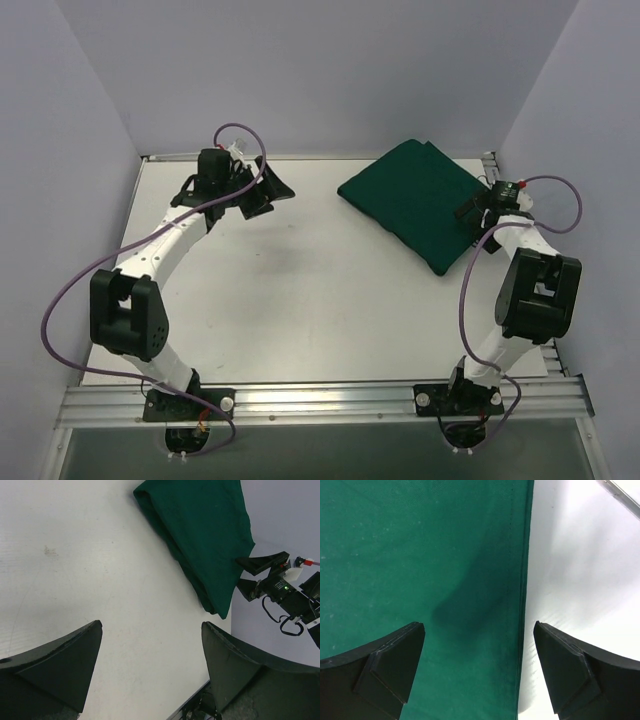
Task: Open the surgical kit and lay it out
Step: Move the surgical kit at the center of the board, then open the surgical kit at the center of the board.
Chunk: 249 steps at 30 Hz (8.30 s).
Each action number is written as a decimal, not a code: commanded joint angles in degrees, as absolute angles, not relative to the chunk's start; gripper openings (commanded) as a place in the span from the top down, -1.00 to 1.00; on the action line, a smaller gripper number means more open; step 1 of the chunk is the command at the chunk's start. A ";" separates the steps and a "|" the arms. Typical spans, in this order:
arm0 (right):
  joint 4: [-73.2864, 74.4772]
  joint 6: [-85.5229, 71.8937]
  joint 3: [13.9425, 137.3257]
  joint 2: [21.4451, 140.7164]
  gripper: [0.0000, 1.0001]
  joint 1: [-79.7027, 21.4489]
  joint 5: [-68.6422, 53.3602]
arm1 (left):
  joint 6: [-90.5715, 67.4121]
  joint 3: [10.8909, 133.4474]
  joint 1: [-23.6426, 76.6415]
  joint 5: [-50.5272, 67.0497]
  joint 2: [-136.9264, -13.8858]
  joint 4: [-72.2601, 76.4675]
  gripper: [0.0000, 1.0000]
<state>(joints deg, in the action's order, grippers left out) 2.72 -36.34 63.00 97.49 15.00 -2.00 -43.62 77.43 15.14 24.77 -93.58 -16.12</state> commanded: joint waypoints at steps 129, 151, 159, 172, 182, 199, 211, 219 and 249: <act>-5.28 -33.57 52.02 78.93 1.00 -2.02 -32.17 | -16.99 68.90 45.43 -4.64 -79.97 -8.98 -0.87; -9.76 -44.12 55.46 76.38 1.00 -6.06 -38.76 | -5.71 85.52 51.33 -5.19 -106.61 5.79 -0.87; -10.10 -43.94 55.02 76.82 1.00 -6.15 -39.72 | -7.91 88.76 51.33 -1.05 -109.86 5.80 -0.88; -8.80 -42.72 55.63 76.20 0.47 -5.98 -38.68 | -10.55 95.54 47.03 -2.29 -114.88 -2.46 0.95; 8.17 -30.32 67.23 76.64 -0.77 -3.61 -24.70 | -17.30 90.71 29.56 -7.11 -101.62 -13.78 0.95; 6.94 -18.46 76.01 89.55 -0.76 -23.71 -19.27 | -23.91 70.05 -13.01 -14.32 -72.34 -33.66 -0.87; 15.56 -10.99 95.01 108.98 -0.40 -45.87 -0.19 | -28.21 64.89 -12.13 2.98 -73.83 -28.40 -0.88; 15.82 -10.20 97.64 115.13 0.02 -51.15 5.45 | -30.58 58.36 -11.87 10.36 -73.74 -23.56 -0.93; 14.59 -8.79 103.45 123.40 0.30 -50.19 6.15 | -31.11 56.95 -11.69 14.94 -73.13 -20.83 -0.94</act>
